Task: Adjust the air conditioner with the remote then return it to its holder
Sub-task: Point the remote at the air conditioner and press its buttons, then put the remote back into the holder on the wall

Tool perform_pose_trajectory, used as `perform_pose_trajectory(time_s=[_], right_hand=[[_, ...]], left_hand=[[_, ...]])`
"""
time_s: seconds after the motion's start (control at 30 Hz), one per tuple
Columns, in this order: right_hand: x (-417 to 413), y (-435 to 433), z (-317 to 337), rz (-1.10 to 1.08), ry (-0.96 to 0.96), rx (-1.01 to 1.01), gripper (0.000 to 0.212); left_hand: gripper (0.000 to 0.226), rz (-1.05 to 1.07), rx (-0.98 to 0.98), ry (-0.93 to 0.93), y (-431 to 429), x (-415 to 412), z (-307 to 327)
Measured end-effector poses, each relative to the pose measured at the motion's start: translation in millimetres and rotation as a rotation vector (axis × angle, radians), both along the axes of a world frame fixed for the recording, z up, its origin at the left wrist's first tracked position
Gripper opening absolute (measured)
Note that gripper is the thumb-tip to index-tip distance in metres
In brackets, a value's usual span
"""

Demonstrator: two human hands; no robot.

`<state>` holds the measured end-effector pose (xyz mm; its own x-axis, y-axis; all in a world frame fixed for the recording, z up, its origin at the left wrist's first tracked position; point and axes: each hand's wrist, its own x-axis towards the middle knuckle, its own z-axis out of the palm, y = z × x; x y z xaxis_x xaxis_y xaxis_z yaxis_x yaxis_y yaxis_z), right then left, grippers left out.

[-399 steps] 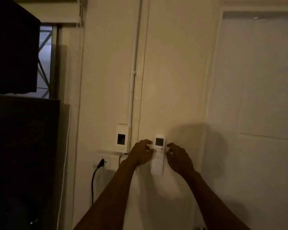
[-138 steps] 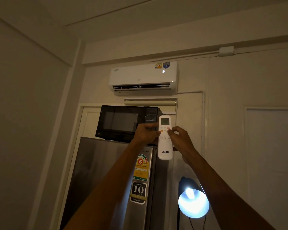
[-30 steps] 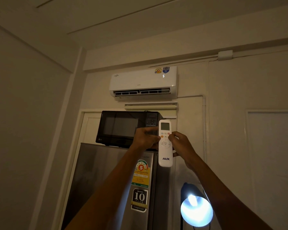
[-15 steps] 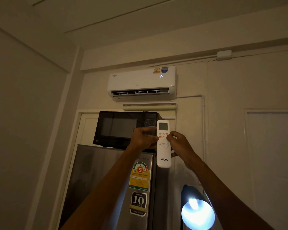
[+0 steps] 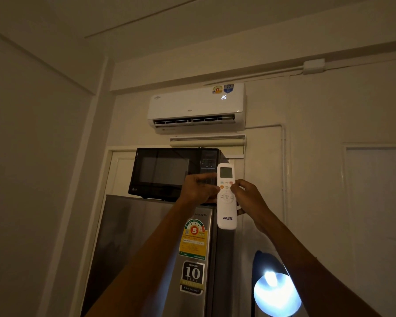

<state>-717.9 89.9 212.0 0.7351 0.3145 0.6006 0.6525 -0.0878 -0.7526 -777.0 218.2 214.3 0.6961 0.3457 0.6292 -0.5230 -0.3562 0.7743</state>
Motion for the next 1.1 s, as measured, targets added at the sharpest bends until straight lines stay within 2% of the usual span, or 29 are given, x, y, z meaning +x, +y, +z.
perform_pose_trajectory(time_s=[0.4, 0.7, 1.1], right_hand=[[33.7, -5.9, 6.7, -0.019, -0.043, 0.062, 0.033], [86.6, -37.4, 11.4, -0.032, -0.063, 0.062, 0.033], [218.9, -156.6, 8.2, 0.013, -0.002, 0.030, 0.031]], left_hand=[[0.043, 0.000, 0.022, -0.011, -4.2, 30.6, 9.2], [0.046, -0.022, 0.004, -0.017, -38.8, 74.4, 15.1], [0.051, -0.062, -0.018, 0.007, -149.4, 215.7, 12.2]])
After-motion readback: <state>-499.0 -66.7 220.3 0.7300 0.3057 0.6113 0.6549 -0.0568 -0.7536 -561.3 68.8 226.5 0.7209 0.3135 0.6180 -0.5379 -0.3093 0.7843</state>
